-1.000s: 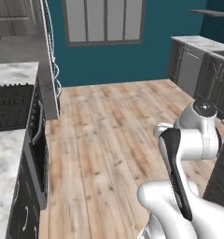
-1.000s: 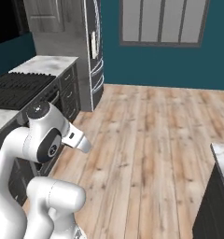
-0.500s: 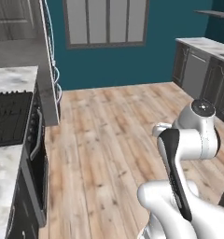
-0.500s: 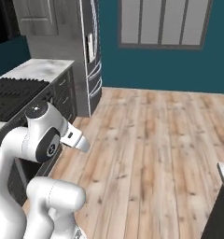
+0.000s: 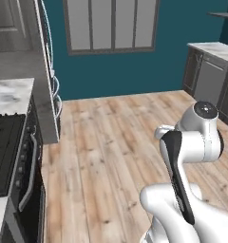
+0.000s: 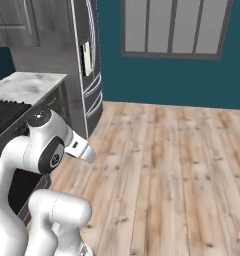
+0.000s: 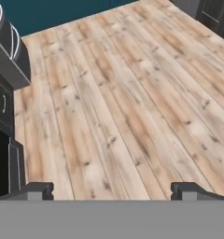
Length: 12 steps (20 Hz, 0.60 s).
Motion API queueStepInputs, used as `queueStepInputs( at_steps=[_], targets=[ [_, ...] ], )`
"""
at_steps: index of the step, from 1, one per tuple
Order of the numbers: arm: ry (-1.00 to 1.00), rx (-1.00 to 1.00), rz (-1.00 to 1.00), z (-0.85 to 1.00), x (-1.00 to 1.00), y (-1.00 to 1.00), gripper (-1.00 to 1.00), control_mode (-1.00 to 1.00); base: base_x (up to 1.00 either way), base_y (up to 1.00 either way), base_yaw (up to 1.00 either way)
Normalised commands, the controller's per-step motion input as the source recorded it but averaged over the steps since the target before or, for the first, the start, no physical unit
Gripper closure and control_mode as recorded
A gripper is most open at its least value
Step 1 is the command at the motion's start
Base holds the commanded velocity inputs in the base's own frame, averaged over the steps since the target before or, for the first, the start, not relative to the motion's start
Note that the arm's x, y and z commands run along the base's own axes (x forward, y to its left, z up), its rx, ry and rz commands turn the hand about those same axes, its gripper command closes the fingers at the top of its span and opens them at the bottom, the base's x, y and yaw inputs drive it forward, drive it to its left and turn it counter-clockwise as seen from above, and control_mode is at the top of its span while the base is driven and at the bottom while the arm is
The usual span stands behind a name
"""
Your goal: Pick the avocado and bread from the counter and place them on the plate. Then pick the jam from the cabinet and place it next to the plate. Lastly close the cabinet door.
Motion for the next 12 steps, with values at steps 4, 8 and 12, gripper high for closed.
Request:
queueStepInputs(
  at_steps=[4,8,12],
  targets=[
    [0.0,0.0,0.0,0.0,0.0,0.0,-1.0,1.0,1.0,-0.32,0.0],
    [0.0,0.0,0.0,0.0,0.0,0.0,-1.0,1.0,1.0,-0.33,0.0],
    [0.0,0.0,0.0,0.0,0.0,0.0,-1.0,1.0,1.0,-0.3,0.0]
  ],
)
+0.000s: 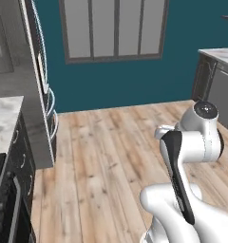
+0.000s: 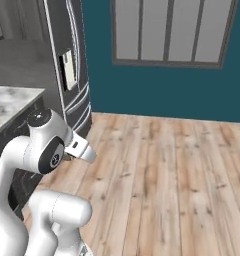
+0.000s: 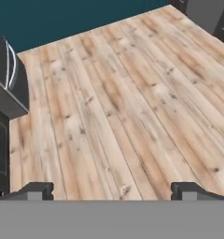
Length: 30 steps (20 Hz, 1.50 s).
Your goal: Pick the avocado and bread from the counter and place them on the plate. Then pick the jam from the cabinet and place it next to the plate. Lastly close the cabinet door.
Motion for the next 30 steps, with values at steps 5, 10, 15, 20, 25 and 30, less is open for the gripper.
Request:
queueStepInputs(
  at_steps=[5,10,15,20,25,30],
  targets=[
    [0.0,0.0,0.0,0.0,0.0,0.0,-1.0,1.0,1.0,-0.3,0.0],
    [0.0,0.0,0.0,0.0,0.0,0.0,-1.0,1.0,1.0,-0.29,0.0],
    [0.0,0.0,0.0,0.0,0.0,0.0,-1.0,1.0,1.0,-0.24,0.0],
    [0.0,0.0,0.0,0.0,0.0,0.0,-1.0,1.0,1.0,-0.22,0.07],
    [0.0,0.0,0.0,0.0,0.0,0.0,-1.0,1.0,0.34,-0.01,0.43],
    [0.0,0.0,0.0,0.0,0.0,0.0,-1.0,1.0,0.0,0.0,0.5]
  ],
)
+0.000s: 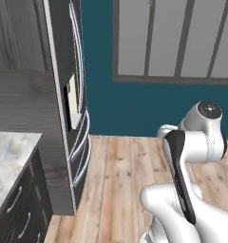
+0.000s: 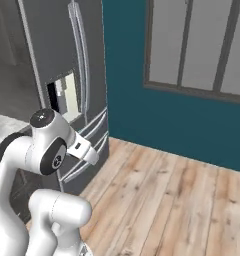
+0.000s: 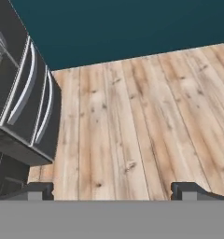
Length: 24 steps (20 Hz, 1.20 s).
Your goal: Pick the avocado and bread from the counter and place them on the plate. Then pick the jam from the cabinet and place it next to the plate. Lastly close the cabinet door.
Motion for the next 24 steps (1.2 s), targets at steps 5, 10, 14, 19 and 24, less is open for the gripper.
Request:
queueStepInputs(
  at_steps=[5,10,14,19,24],
  targets=[
    [0.0,0.0,0.0,0.0,0.0,0.0,-1.0,1.0,0.0,0.0,0.5],
    [0.0,0.0,0.0,0.0,0.0,0.0,-1.0,1.0,0.0,0.0,0.5],
    [0.0,0.0,0.0,0.0,0.0,0.0,-1.0,1.0,0.0,0.0,0.5],
    [0.0,0.0,0.0,0.0,0.0,0.0,-1.0,1.0,0.0,0.0,0.5],
    [0.0,0.0,0.0,0.0,0.0,0.0,-1.0,1.0,0.0,0.0,0.5]
  ],
)
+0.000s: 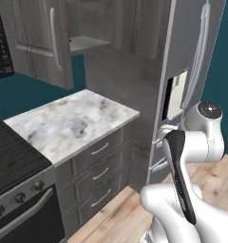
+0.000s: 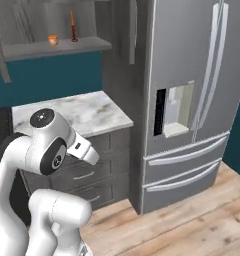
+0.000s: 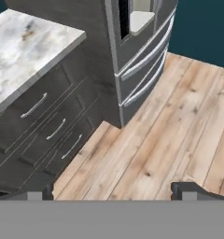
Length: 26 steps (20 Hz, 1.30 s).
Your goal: Pick the avocado and bread from the counter and place them on the plate. Then pick the jam from the cabinet and place it next to the plate. Lastly close the cabinet door.
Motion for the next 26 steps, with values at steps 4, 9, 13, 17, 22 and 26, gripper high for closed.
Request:
queueStepInputs(
  at_steps=[4,9,13,17,22,26],
  targets=[
    [0.0,0.0,0.0,0.0,0.0,0.0,-1.0,1.0,0.0,0.0,0.5],
    [0.0,0.0,0.0,0.0,0.0,0.0,-1.0,1.0,0.0,0.0,0.5],
    [0.0,0.0,0.0,0.0,0.0,0.0,-1.0,1.0,0.0,0.0,0.5],
    [0.0,0.0,0.0,0.0,0.0,0.0,-1.0,1.0,0.0,0.0,0.5],
    [0.0,0.0,0.0,0.0,0.0,0.0,-1.0,1.0,0.07,-0.06,0.34],
    [0.0,0.0,0.0,0.0,0.0,0.0,-1.0,1.0,0.04,-0.4,0.04]
  ],
)
